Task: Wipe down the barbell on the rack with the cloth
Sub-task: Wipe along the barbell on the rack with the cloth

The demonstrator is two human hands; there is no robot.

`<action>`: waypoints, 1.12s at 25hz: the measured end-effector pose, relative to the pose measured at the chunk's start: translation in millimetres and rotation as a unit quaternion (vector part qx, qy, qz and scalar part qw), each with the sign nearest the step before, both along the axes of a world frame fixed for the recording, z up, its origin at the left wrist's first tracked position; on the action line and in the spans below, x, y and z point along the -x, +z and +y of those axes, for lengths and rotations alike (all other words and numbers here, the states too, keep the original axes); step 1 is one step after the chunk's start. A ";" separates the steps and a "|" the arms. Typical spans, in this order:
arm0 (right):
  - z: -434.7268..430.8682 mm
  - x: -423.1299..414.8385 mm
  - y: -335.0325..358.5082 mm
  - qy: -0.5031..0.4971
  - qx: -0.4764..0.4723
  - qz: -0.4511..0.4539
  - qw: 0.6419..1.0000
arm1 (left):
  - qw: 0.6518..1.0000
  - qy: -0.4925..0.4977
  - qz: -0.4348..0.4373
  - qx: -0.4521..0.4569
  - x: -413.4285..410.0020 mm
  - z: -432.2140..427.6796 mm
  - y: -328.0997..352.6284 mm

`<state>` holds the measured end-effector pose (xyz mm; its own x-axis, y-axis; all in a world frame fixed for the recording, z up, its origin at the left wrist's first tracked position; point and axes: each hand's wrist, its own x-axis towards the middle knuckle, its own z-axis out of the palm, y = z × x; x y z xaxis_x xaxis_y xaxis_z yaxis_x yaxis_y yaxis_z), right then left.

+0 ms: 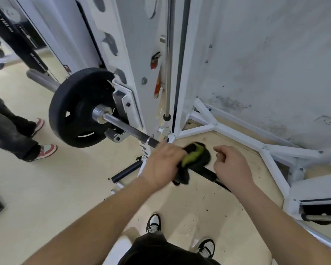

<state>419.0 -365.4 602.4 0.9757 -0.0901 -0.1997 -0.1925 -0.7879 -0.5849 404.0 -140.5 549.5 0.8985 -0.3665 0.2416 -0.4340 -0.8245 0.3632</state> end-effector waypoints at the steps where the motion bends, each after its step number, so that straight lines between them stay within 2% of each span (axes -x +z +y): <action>1: 7.8 -1.4 -1.6 0.015 -0.006 -0.001 1.000 | 0.998 0.061 0.019 0.003 -10.4 26.2 1.1; 2: 15.8 -3.0 -3.1 0.034 -0.007 -0.003 0.999 | 0.989 0.140 0.054 0.021 -17.4 44.1 3.1; 4: 33.0 -5.3 -4.6 0.067 -0.009 -0.007 0.998 | 0.945 0.302 0.099 0.078 -21.9 42.0 11.3; 5: 40.7 -7.2 -4.8 0.075 -0.009 -0.009 0.997 | 0.940 0.318 0.086 0.085 -20.5 25.5 13.8; 6: 47.6 -9.7 -4.8 0.076 -0.004 -0.010 0.997 | 0.956 0.274 0.059 0.084 -15.1 6.3 13.4; 8: 56.3 -13.2 -3.5 0.060 0.013 -0.009 0.998 | 0.994 0.092 0.020 0.060 1.9 -16.6 2.7; 9: 58.1 -14.5 -3.6 0.053 0.017 -0.010 0.998 | 0.998 0.033 0.018 0.043 -2.1 -10.7 -1.8; 10: 59.4 -15.5 -4.2 0.051 0.016 -0.015 0.998 | 0.999 0.025 0.013 0.031 -14.8 5.9 -4.4; 13: 66.0 -15.7 -6.1 0.066 -0.006 -0.030 0.997 | 0.985 0.161 0.061 -0.022 -47.9 70.0 3.6; 15: 73.6 -15.9 -9.3 0.066 -0.019 -0.032 0.997 | 0.968 0.247 0.046 -0.017 -56.0 105.1 4.9; 17: 83.0 -15.8 -11.4 0.064 -0.017 -0.031 0.997 | 0.955 0.293 0.031 0.001 -45.4 94.1 5.2; 18: 86.9 -15.3 -12.2 0.062 -0.015 -0.030 0.998 | 0.959 0.282 0.027 0.028 -35.3 73.9 2.6; 20: 90.8 -15.6 -12.4 0.046 -0.003 -0.026 0.999 | 0.984 0.167 0.027 0.056 -11.1 30.4 2.1; 22: 91.5 -16.2 -9.5 0.034 0.008 -0.015 0.999 | 0.999 0.032 0.000 0.017 -5.2 31.6 -0.5; 23: 90.5 -16.2 -8.8 0.040 0.009 -0.017 0.999 | 1.000 0.024 0.002 0.003 -14.0 50.6 0.6; 24: 90.1 -16.6 -8.8 0.052 0.008 -0.021 0.998 | 0.997 0.071 0.020 0.014 -25.0 70.8 0.1; 26: 94.0 -19.9 -9.6 0.078 0.005 -0.023 0.997 | 0.969 0.237 0.031 0.061 -33.3 92.4 0.1; 27: 98.4 -21.1 -10.2 0.089 0.008 -0.020 0.996 | 0.957 0.281 0.025 0.074 -28.0 84.1 1.3; 28: 102.2 -21.8 -10.9 0.094 0.012 -0.016 0.995 | 0.960 0.269 0.021 0.074 -19.5 67.3 0.9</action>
<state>440.7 -263.2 591.5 0.9817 0.0901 -0.1679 -0.0217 -0.8224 -0.5684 423.5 -73.2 550.4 0.9579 0.1898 0.2153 0.0582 -0.8629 0.5020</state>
